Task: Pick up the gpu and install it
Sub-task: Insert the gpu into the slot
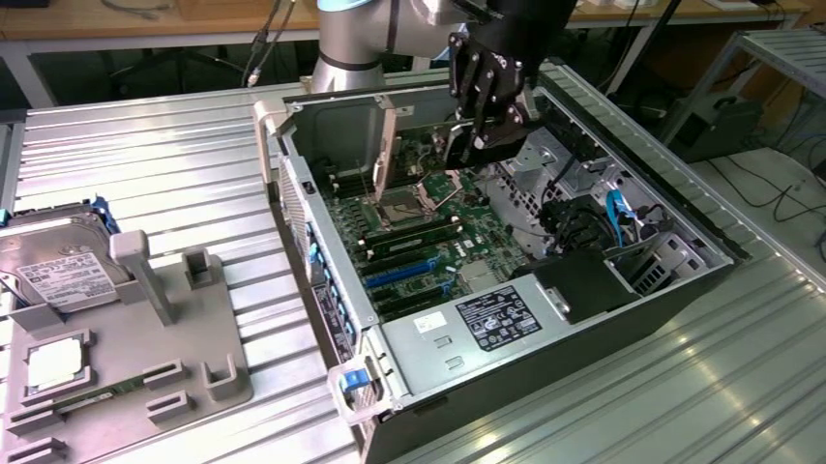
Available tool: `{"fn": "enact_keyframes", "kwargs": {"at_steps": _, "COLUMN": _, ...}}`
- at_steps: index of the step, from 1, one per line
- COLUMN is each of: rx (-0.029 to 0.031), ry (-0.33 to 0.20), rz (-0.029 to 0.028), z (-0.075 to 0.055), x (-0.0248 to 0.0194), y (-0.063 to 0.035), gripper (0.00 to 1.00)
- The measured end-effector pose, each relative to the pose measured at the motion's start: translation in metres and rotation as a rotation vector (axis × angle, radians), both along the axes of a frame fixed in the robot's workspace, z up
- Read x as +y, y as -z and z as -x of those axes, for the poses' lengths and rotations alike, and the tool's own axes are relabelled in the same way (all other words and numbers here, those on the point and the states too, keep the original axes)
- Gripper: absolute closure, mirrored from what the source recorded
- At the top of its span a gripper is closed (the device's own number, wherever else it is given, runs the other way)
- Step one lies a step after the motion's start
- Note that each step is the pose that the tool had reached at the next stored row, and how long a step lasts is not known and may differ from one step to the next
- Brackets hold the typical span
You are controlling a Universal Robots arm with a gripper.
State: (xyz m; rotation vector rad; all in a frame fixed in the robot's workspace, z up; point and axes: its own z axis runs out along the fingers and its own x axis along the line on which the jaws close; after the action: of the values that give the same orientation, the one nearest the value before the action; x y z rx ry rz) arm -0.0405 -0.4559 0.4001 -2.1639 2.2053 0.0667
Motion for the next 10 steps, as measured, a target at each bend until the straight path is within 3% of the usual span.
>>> {"fn": "enact_keyframes", "kwargs": {"at_steps": 5, "rx": 0.0, "ry": 0.0, "rz": -0.0039, "z": 0.0, "x": 0.0, "y": 0.005, "gripper": 0.72}}
{"fn": "enact_keyframes", "kwargs": {"at_steps": 7, "rx": 0.0001, "ry": 0.0, "rz": -0.0099, "z": 0.0, "x": 0.0, "y": 0.0094, "gripper": 0.72}}
{"fn": "enact_keyframes", "kwargs": {"at_steps": 10, "rx": 0.0, "ry": -0.001, "rz": -0.0105, "z": 0.0, "x": 0.0, "y": 0.0113, "gripper": 0.72}}
